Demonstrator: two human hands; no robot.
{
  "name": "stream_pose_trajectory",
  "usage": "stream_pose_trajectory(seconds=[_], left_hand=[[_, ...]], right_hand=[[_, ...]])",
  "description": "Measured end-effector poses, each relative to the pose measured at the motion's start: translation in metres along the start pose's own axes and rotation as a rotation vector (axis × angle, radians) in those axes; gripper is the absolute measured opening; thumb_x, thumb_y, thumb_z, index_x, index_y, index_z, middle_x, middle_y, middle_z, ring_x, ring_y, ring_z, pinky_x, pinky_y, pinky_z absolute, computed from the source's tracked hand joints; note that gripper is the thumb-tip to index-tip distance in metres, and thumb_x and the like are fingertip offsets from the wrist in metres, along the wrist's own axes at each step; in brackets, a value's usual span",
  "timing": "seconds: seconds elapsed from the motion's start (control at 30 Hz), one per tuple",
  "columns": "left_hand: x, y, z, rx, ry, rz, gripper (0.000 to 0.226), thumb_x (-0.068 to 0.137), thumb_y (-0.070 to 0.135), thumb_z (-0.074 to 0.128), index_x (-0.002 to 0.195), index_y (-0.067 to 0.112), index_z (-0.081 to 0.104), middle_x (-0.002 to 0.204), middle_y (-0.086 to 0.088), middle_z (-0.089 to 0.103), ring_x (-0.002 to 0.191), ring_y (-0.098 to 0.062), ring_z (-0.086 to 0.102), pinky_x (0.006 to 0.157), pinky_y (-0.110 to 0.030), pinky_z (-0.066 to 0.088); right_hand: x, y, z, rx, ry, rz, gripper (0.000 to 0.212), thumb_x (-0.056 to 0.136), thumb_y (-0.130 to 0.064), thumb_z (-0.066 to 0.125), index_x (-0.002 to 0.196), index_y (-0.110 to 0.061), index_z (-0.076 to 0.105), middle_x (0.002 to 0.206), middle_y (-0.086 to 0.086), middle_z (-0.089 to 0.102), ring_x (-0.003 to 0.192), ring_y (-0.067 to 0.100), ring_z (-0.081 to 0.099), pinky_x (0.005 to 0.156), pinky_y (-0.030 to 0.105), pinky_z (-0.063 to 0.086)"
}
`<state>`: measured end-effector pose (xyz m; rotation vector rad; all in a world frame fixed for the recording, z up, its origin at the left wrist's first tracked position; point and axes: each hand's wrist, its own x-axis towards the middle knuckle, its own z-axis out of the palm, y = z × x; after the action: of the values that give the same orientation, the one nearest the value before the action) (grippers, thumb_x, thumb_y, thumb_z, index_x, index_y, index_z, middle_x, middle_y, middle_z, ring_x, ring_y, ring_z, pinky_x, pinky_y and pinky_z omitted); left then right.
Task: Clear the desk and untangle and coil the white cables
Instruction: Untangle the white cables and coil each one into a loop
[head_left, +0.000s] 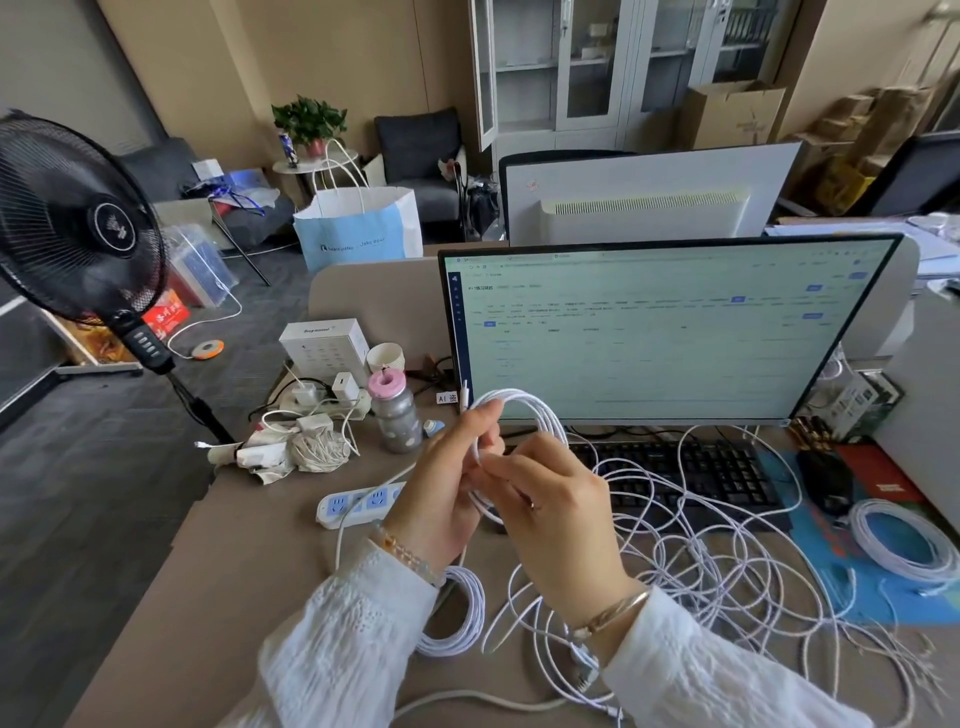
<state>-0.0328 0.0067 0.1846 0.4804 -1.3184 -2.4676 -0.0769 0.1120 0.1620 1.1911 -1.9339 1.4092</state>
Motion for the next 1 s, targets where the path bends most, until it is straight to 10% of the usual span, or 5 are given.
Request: stream_pose_trajectory(seconds=[0.33, 0.53, 0.63, 0.8, 1.0], left_hand=[[0.005, 0.017, 0.002, -0.187, 0.06, -0.021, 0.047, 0.088, 0.035, 0.056, 0.052, 0.023, 0.028, 0.049, 0.008, 0.016, 0.044, -0.008, 0.015, 0.047, -0.021, 0.018], [0.001, 0.021, -0.003, -0.281, -0.016, -0.051, 0.049, 0.094, 0.033, 0.05, 0.052, 0.023, 0.027, 0.046, 0.008, 0.018, 0.039, -0.007, 0.018, 0.045, -0.021, 0.018], [-0.001, 0.014, -0.001, -0.334, -0.072, -0.108, 0.05, 0.096, 0.034, 0.047, 0.051, 0.023, 0.028, 0.046, 0.008, 0.019, 0.038, -0.006, 0.021, 0.043, -0.02, 0.023], [-0.005, 0.003, -0.001, -0.285, -0.097, -0.154, 0.048, 0.095, 0.035, 0.048, 0.053, 0.021, 0.03, 0.043, 0.008, 0.021, 0.035, -0.005, 0.024, 0.044, -0.019, 0.031], [-0.009, -0.001, -0.001, -0.33, -0.207, -0.217, 0.057, 0.094, 0.054, 0.042, 0.051, 0.017, 0.036, 0.044, 0.006, 0.014, 0.04, -0.01, 0.012, 0.05, -0.024, 0.027]], right_hand=[[-0.009, 0.012, -0.012, 0.252, 0.009, 0.349, 0.008, 0.084, -0.023, 0.073, 0.089, -0.02, 0.067, 0.083, -0.008, 0.064, 0.075, 0.006, 0.063, 0.059, 0.021, 0.052], [-0.004, 0.04, -0.024, 0.577, -0.24, 0.953, 0.085, 0.059, -0.065, 0.078, 0.128, -0.023, 0.05, 0.119, 0.0, 0.062, 0.102, 0.009, 0.064, 0.087, 0.029, 0.054], [0.003, 0.041, -0.025, 1.017, -0.34, 1.136, 0.077, 0.072, -0.044, 0.077, 0.135, -0.011, 0.047, 0.124, 0.013, 0.063, 0.113, 0.027, 0.063, 0.098, 0.042, 0.05], [0.016, 0.033, -0.03, 1.405, -0.3, 1.15, 0.029, 0.09, -0.022, 0.054, 0.106, -0.001, 0.063, 0.063, 0.004, 0.055, 0.067, 0.021, 0.06, 0.073, 0.032, 0.055], [0.016, 0.04, -0.024, 1.638, -0.194, 1.245, 0.036, 0.095, -0.037, 0.045, 0.07, -0.013, 0.054, 0.046, -0.009, 0.019, 0.041, 0.009, 0.019, 0.048, 0.022, 0.039]])
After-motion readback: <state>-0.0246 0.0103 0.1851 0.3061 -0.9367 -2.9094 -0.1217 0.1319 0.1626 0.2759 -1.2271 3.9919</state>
